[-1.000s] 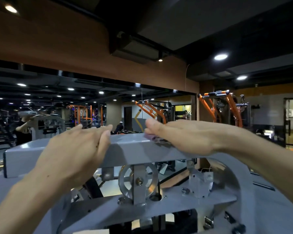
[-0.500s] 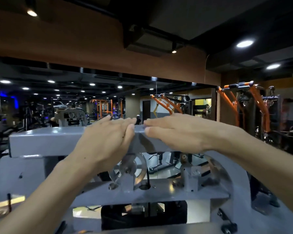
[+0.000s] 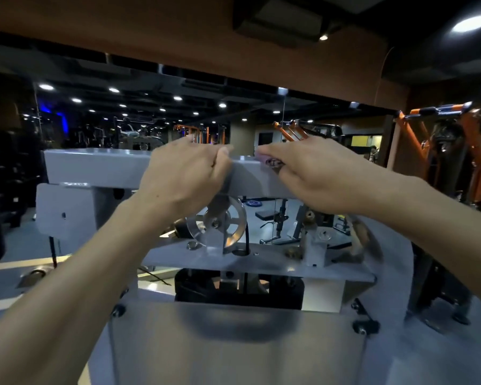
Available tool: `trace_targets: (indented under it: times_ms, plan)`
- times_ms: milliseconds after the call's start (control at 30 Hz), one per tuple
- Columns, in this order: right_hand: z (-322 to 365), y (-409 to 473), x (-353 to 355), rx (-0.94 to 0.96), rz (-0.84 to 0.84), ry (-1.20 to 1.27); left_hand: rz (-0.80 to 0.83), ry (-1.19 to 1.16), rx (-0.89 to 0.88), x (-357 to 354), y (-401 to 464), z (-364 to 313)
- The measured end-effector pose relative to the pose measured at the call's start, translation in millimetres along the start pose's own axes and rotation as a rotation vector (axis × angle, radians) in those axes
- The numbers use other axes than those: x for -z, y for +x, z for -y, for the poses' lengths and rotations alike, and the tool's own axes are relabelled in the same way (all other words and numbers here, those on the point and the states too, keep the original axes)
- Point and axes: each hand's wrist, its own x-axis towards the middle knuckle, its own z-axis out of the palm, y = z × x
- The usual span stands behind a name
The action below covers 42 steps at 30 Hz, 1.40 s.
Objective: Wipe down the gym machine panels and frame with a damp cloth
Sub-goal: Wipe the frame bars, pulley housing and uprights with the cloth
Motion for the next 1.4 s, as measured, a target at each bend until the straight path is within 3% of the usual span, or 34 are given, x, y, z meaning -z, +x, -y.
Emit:
trace_targets:
  times_ms: [567,833,1000,1200,1333,1400]
  plan:
    - [-17,-23,30,-0.050,0.127,0.145,-0.019,-0.047,0.037,5,-3,-5]
    - [-16,-9,10,-0.067,0.041,0.063,-0.054,-0.070,0.031,-3,-1,-1]
    - [-29,-31,25,-0.093,0.109,0.223,-0.011,-0.050,0.021,-5,1,3]
    - [-22,-9,5,-0.036,0.050,0.241,-0.026,-0.102,0.001,-2,5,3]
    - [-31,-10,10,-0.018,0.089,0.519,0.073,-0.380,-0.101,11,18,-4]
    - [-44,-21,17,-0.014,0.013,0.576,0.094,-0.454,-0.185,17,24,-19]
